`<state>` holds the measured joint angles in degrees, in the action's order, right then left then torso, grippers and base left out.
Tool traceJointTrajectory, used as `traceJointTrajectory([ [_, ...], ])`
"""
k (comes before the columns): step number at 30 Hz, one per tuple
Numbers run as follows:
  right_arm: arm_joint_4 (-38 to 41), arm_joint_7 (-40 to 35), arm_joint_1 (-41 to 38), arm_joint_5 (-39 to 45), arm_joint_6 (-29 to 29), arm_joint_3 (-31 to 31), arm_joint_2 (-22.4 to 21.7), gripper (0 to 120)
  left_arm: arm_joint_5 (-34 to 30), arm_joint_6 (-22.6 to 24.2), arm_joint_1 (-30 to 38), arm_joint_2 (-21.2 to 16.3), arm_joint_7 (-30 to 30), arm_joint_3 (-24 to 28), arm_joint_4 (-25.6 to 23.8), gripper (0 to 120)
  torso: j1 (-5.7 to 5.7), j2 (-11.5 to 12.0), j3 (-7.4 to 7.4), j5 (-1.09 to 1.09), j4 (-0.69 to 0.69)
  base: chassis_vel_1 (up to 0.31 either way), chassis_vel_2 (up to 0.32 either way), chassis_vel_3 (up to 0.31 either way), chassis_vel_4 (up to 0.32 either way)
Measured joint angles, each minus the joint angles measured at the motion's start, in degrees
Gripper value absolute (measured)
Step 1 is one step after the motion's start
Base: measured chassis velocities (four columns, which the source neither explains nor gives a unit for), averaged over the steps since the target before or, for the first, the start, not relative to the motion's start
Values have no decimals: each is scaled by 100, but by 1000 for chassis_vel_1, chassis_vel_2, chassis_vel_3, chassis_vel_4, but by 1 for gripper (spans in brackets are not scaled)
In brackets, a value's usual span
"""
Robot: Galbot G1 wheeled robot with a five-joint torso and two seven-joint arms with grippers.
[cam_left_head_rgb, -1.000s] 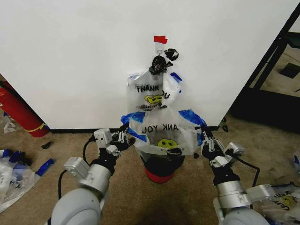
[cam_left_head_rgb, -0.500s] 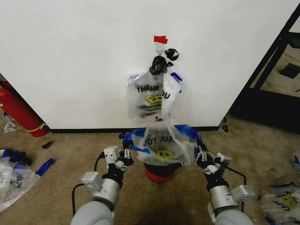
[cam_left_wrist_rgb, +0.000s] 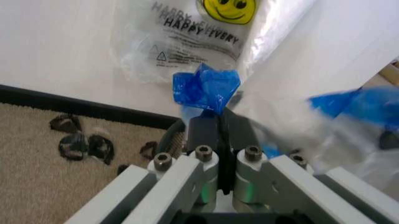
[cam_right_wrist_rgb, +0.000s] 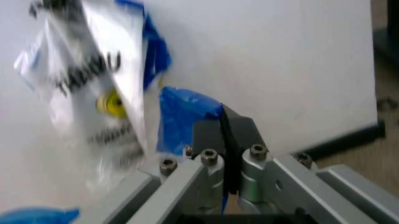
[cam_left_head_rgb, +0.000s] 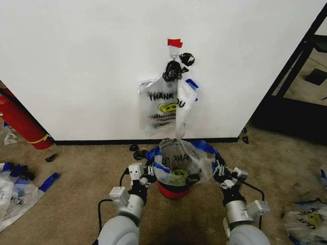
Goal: Pick up the garbage bag from the wall and place it over the trash bin.
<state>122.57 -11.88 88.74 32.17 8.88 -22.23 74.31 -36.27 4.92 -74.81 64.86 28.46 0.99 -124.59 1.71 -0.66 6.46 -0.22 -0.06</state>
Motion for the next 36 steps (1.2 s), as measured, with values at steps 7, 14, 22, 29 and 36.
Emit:
traceJointTrajectory([
  [7,-28,157,-150,-135,188,18,-21,0,93,-353,113,192,-154,0,454,0,0,0,0,-1,0,0,0,0,0],
  [14,-556,234,12,-375,323,269,270,0,276,-461,-205,163,-114,-131,521,0,0,0,0,0,0,0,0,0,0],
  [22,-731,-243,311,-409,225,205,229,0,370,-330,-633,15,14,-368,275,0,0,0,0,-1,0,0,0,0,0],
  [29,-725,-350,628,-372,205,177,225,0,395,-137,-922,-7,108,-386,130,0,0,0,-1,-1,-1,0,0,0,0],
  [36,-808,-360,669,-451,198,262,305,0,447,5,-1232,-27,119,-333,6,0,0,0,-1,-1,0,0,0,0,0],
])
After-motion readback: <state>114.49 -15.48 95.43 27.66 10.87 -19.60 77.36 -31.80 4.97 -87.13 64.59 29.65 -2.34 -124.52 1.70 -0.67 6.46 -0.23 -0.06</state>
